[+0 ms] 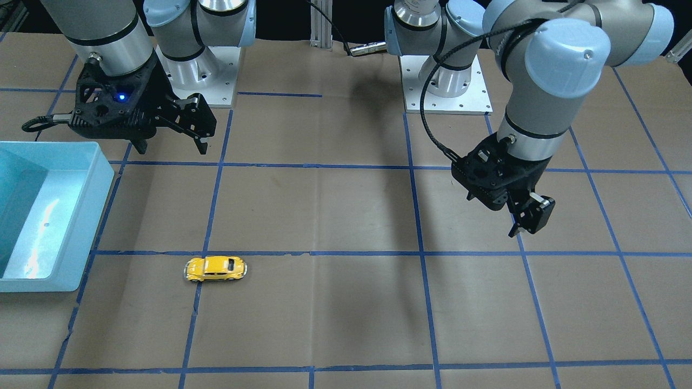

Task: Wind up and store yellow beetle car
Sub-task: 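Raise the left gripper away while the car rolls toward the bin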

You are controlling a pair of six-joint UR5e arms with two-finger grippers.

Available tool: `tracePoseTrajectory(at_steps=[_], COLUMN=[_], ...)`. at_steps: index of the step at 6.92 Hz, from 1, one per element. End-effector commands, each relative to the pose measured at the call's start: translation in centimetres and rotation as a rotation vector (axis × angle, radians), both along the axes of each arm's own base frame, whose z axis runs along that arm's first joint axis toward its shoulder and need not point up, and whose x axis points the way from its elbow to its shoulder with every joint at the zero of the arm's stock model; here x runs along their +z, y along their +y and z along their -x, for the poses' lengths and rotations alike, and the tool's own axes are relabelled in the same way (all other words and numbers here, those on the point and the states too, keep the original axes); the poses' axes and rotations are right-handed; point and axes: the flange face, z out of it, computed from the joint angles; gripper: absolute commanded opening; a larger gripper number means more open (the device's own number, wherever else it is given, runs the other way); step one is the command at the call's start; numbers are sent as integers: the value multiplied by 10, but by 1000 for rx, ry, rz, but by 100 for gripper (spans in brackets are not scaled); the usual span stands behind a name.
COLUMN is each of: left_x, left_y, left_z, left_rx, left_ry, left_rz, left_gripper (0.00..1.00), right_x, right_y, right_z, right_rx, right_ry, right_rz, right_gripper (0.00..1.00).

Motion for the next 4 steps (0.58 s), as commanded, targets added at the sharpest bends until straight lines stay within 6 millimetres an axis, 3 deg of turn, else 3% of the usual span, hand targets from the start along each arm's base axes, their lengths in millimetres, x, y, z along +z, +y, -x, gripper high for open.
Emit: tracePoseTrajectory(at_steps=[1, 2, 3, 4], left_x=[45, 55, 70, 69], left_y=[40, 54, 62, 63], left_z=[24, 23, 26, 26], left_rx=[150, 258, 344, 428], left_ry=[2, 8, 23, 27], left_rz=[-28, -42, -33, -41], left_gripper=[100, 100, 100, 100], right_x=[-12, -24, -49, -62], right_y=[-6, -16, -25, -22], right_z=[7, 5, 4, 3], right_rx=[-15, -19, -15, 2], right_ry=[54, 44, 46, 50], right_rz=[-8, -24, -65, -102], right_gripper=[100, 100, 100, 100])
